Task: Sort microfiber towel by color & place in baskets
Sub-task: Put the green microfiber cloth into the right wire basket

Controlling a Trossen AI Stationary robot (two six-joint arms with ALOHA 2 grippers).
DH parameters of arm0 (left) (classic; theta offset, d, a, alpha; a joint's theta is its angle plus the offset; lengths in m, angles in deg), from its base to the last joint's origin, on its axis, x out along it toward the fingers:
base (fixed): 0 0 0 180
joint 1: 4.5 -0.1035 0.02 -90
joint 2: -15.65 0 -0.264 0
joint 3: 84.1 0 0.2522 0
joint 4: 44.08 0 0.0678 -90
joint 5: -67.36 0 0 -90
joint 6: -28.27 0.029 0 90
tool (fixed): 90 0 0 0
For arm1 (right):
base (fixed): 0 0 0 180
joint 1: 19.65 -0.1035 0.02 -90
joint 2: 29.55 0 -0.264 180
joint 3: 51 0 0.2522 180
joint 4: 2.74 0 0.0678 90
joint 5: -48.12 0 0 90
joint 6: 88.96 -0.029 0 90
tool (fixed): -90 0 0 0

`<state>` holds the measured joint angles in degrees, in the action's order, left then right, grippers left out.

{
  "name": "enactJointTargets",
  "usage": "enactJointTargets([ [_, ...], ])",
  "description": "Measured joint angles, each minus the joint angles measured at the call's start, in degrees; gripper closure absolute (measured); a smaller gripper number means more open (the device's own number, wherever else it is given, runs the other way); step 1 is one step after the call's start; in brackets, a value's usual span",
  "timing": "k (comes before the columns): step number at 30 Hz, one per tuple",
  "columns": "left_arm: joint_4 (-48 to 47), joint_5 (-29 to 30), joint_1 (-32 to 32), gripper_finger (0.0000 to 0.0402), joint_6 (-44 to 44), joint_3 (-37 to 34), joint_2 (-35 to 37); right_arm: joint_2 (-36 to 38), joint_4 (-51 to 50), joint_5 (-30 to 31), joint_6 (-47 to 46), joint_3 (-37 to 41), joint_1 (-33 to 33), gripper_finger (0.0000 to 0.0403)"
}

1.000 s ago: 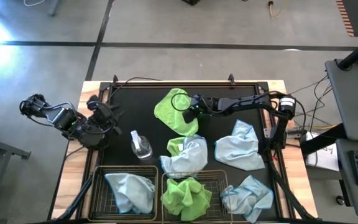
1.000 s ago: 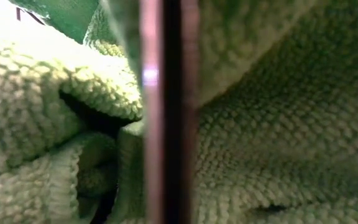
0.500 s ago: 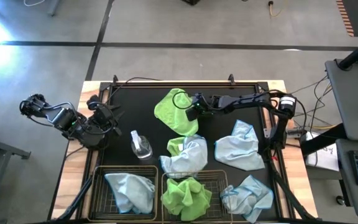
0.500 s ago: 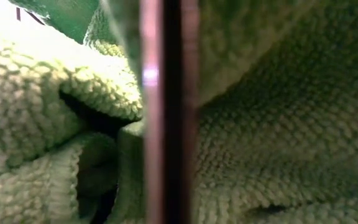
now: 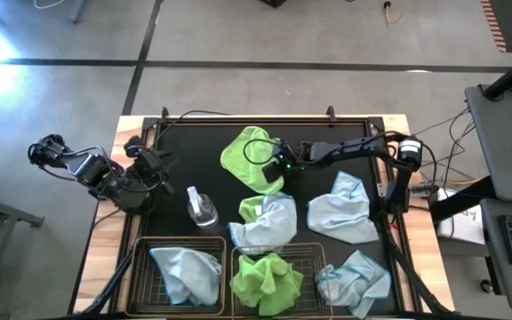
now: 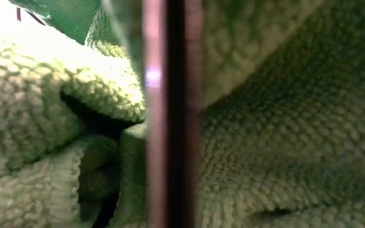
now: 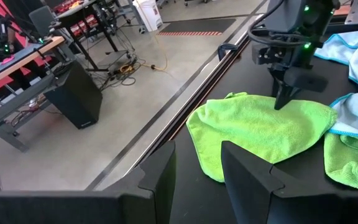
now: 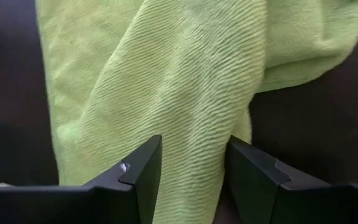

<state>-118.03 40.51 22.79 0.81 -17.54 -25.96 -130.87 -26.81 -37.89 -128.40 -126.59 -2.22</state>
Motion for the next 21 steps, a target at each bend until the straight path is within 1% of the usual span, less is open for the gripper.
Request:
enactJointTargets([
  [6, 0.0, 0.0, 0.0, 0.0288, 0.0, 0.0, 0.0, 0.0, 0.0, 0.0, 0.9, 0.0, -0.5, 0.0242],
  [9, 0.0, 0.0, 0.0, 0.0288, 0.0, 0.0, 0.0, 0.0, 0.3, 0.0, 2.1, 0.0, -0.4, 0.0254],
  [12, 0.0, 0.0, 0.0, 0.0288, 0.0, 0.0, 0.0, 0.0, 0.4, 0.0, 3.0, 0.0, -0.4, 0.0281],
  [21, 0.0, 0.1, 0.0, 0.0288, 0.0, 0.0, 0.0, 0.0, 0.8, 0.1, 6.8, 0.0, -0.4, 0.0379],
])
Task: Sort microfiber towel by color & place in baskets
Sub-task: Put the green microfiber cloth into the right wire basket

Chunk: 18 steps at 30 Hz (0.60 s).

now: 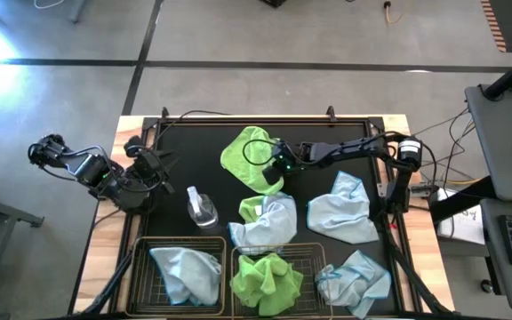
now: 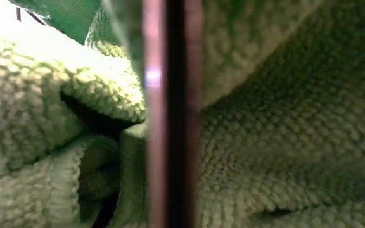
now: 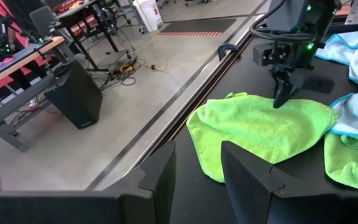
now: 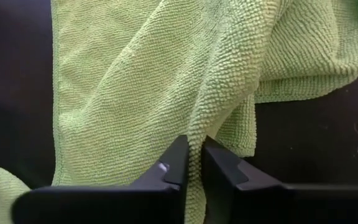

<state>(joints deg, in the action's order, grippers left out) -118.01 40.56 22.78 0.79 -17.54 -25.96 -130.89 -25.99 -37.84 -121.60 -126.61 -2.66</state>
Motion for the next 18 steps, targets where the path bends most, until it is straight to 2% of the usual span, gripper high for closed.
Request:
enactJointTargets([
  [5, 0.1, 0.0, 0.0, 0.0288, -0.2, 0.0, 0.0, 0.1, 0.0, -0.3, 2.9, 0.0, 0.0, 0.0393],
  [8, 0.1, 0.0, 0.0, 0.0288, -0.6, 0.0, 0.0, 1.4, 0.0, -3.0, 3.5, 0.0, 0.0, 0.0394],
  [18, 0.6, -0.8, 0.0, 0.0288, -1.8, 0.0, 0.0, 13.4, 0.7, -4.2, 6.3, 0.0, -0.2, 0.0394],
])
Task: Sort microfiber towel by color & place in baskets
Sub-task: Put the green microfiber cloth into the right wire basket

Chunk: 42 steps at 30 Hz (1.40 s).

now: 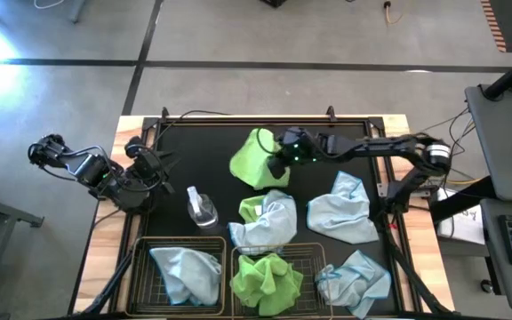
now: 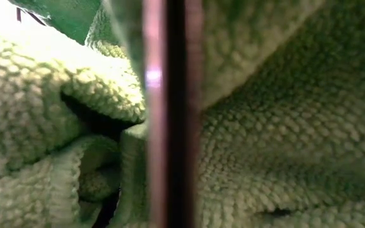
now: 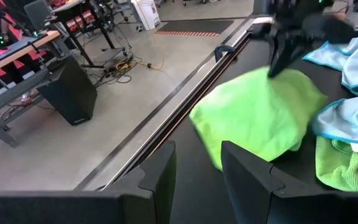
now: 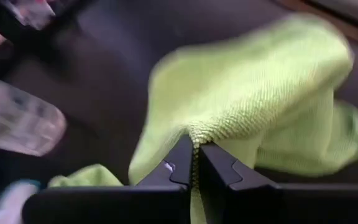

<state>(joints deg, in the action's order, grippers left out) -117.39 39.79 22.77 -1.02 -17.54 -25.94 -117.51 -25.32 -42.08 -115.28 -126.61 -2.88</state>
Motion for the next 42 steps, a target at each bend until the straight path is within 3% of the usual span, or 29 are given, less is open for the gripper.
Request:
enactJointTargets([
  [7, 0.3, 0.0, 0.0, 0.0288, -0.3, 0.0, 0.1, 8.0, 1.9, 0.0, -0.3, 0.0, -3.1, 0.0394],
  [16, 0.5, -0.1, 0.0, 0.0288, -1.5, 0.0, 0.7, 15.3, 6.7, 0.2, -0.5, 0.0, -13.3, 0.0394],
  [29, 0.4, -0.1, 0.0, 0.0288, -3.8, 0.0, 2.0, 17.7, 22.7, 0.0, 1.3, 0.0, -30.8, 0.0394],
  [42, 1.4, -1.5, 0.0, 0.0288, -8.8, 0.0, 1.5, 17.6, 33.5, 0.2, 11.2, 0.0, -47.4, 0.0394],
])
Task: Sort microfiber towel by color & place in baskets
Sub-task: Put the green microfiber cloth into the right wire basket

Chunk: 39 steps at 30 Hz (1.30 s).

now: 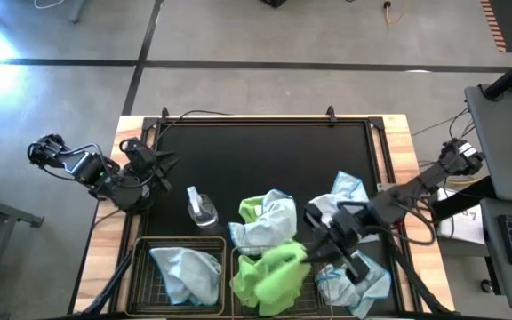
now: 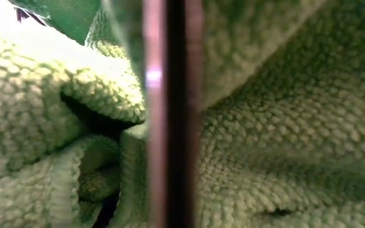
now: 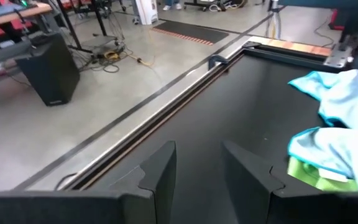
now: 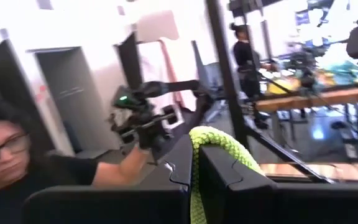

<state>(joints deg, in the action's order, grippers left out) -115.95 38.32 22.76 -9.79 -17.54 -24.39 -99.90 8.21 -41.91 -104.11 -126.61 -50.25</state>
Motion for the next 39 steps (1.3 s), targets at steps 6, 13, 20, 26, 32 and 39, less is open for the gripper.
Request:
enactJointTargets([
  [6, 2.3, -2.6, 0.0, 0.0288, 0.0, 0.0, -1.1, 0.0, -0.3, 0.0, 3.3, 0.0, -4.5, 0.0394],
  [13, 3.7, -3.2, 0.0, 0.0288, 0.0, 0.0, -2.9, 0.0, -0.4, 0.2, 3.3, 0.0, -5.4, 0.0394],
  [20, 3.7, -3.2, 0.0, 0.0288, 1.6, 0.0, -4.0, -1.6, -0.5, 0.2, 3.5, 0.0, -5.4, 0.0394],
  [26, 4.2, -3.1, 0.0, 0.0288, 2.0, 0.0, -3.7, -2.3, -0.5, 1.3, 4.9, 0.0, -5.4, 0.0394],
  [32, 4.4, -3.1, 0.0, 0.0288, 2.0, 0.0, -3.6, -2.3, -0.9, 2.1, 6.2, 0.0, -5.4, 0.0394],
  [39, 4.6, -3.1, 0.0, 0.0288, 2.0, 0.0, -3.6, -2.2, -2.5, 2.2, 6.2, 0.0, -5.4, 0.0376],
])
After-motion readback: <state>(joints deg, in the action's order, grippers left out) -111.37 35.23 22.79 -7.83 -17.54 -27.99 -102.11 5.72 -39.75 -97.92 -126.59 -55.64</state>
